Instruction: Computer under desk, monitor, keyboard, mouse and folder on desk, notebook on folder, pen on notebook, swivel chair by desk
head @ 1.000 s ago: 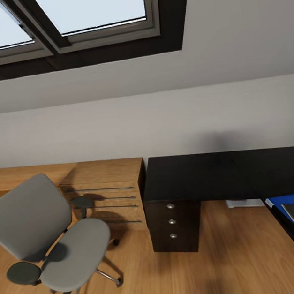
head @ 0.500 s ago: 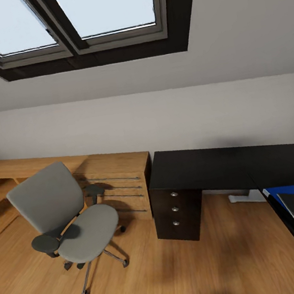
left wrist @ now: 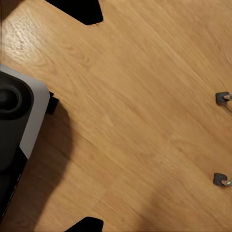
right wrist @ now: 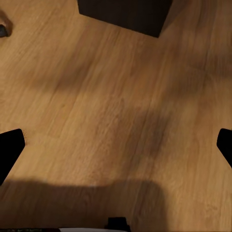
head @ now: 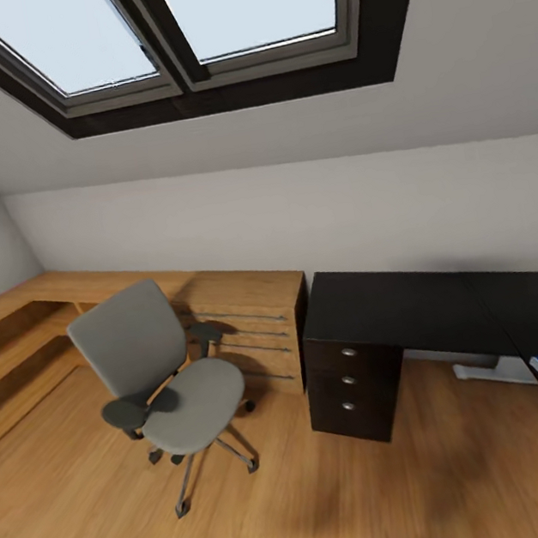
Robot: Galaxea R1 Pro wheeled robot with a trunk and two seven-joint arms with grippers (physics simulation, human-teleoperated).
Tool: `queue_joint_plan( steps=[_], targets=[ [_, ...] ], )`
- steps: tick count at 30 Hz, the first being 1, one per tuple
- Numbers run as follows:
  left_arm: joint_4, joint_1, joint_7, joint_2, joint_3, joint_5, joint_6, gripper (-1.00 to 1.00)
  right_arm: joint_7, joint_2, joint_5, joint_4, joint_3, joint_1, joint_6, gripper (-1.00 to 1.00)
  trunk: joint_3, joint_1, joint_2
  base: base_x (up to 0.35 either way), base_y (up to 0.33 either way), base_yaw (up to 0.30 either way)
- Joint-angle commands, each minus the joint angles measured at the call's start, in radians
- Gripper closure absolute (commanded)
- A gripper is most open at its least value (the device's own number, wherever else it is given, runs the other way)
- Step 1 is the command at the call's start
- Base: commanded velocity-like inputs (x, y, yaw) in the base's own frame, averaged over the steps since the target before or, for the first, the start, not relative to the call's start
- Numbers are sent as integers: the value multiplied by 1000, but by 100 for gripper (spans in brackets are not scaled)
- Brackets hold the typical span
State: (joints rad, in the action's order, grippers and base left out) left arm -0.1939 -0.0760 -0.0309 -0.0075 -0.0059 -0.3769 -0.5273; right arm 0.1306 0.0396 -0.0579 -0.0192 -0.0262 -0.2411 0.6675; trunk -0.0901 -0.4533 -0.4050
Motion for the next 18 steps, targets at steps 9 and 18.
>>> queue_joint_plan(
  steps=[9, 18],
  targets=[
    [2, -1, -3, -1, 2, -2, 1, -100, 10, -1, -4, -1, -1, -1, -26, -100, -9, -1, -2, 0, 0, 261],
    [2, -1, -3, -2, 1, -2, 1, -100, 11, -1, -3, -1, -1, -1, -37, -100, -17, -1, -2, 0, 0, 256]
  ],
)
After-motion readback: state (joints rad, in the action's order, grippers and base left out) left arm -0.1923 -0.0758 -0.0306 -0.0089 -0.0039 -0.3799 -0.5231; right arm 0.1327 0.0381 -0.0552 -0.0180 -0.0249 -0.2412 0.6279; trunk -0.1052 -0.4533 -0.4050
